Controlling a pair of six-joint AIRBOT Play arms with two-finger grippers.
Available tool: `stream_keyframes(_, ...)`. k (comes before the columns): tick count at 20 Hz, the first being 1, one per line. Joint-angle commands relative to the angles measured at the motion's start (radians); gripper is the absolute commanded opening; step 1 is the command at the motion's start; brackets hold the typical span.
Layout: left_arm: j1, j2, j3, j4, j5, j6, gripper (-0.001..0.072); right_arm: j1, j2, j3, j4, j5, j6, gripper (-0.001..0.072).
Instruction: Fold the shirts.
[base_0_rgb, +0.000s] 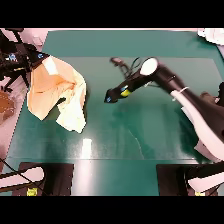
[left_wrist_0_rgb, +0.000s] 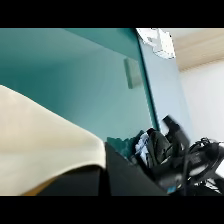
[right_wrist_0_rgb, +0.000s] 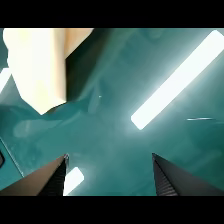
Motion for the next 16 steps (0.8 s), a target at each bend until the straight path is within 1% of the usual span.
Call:
stream_keyframes(1,0.000,0.000,0.003,0.002,0.000,0.000,0.0019,0.115,-0.074,-0.012,0.032,-0.055,-0.041,0.0592)
stream_keyframes(4,0.000,0.000,0.003,0.003,0.000,0.001,0.0019,0.177,-0.125,0.003,0.087,-0.070,-0.080,0.0592)
stream_keyframes(6,0.000,0.000,0.003,0.004,-0.001,0.000,0.0020,0.211,-0.170,0.065,0.107,-0.063,-0.111,0.0592)
stream_keyframes(8,0.000,0.000,0.003,0.004,-0.009,0.000,0.0020,0.237,-0.217,0.151,0.106,-0.072,-0.117,0.0591)
stream_keyframes(9,0.000,0.000,0.003,0.004,-0.011,0.000,0.0019,0.240,-0.243,0.197,0.106,-0.071,-0.116,0.0592)
stream_keyframes(13,0.000,0.000,0.003,0.004,-0.024,0.000,0.0020,0.244,-0.366,0.361,0.097,-0.013,-0.047,0.0592)
stream_keyframes(16,0.000,0.000,0.003,0.004,-0.024,0.000,0.0020,0.249,-0.448,0.459,0.099,0.019,-0.020,0.0591)
